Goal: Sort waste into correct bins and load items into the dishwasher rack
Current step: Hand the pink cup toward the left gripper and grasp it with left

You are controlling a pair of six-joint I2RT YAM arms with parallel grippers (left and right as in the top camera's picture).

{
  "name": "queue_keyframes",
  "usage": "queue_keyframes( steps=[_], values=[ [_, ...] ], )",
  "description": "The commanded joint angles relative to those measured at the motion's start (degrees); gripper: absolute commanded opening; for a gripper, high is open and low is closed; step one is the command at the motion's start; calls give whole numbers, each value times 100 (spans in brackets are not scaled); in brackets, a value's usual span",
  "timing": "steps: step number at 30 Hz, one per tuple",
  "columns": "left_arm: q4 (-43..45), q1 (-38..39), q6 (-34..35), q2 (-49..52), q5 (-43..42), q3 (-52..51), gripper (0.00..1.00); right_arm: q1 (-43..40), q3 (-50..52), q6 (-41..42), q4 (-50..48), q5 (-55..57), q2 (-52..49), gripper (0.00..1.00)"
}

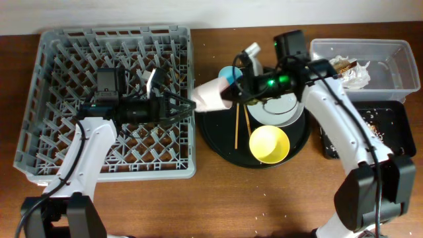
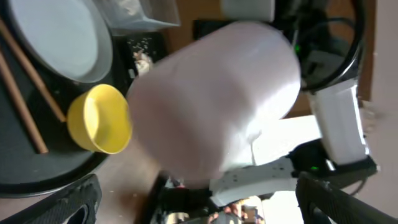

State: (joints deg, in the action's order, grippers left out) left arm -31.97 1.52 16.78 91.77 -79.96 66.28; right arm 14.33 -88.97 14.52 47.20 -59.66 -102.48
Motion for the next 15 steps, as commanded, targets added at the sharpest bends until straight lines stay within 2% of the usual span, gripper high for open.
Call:
queue_keyframes(
  steps=[1,2,3,4,5,13,14,15],
  values=[
    [24,-20,236,20,-400,52,99,470,101,7,-273,-262,-22,4],
    [24,-20,313,20,-411,52,99,577,101,210,-428,-170,-22,4],
    [24,-20,319,20,-407,52,91,636,101,372,-529,-48,-22,4],
    [17,-20,319,20,-354,52,74,702,103,614,-619,146,-22,4],
    [-2,-20,319,20,-271,52,72,767,105,706,-728,273,-28,4],
    [0,-20,339,20,-372,52,71,1069,107,1095,-1145,337,-382,4],
    [0,-20,339,20,-372,52,70,1075,107,1152,-1158,334,-417,10],
    [2,-20,337,20,-367,52,66,1080,107,1147,-1163,337,-420,32]
  ],
)
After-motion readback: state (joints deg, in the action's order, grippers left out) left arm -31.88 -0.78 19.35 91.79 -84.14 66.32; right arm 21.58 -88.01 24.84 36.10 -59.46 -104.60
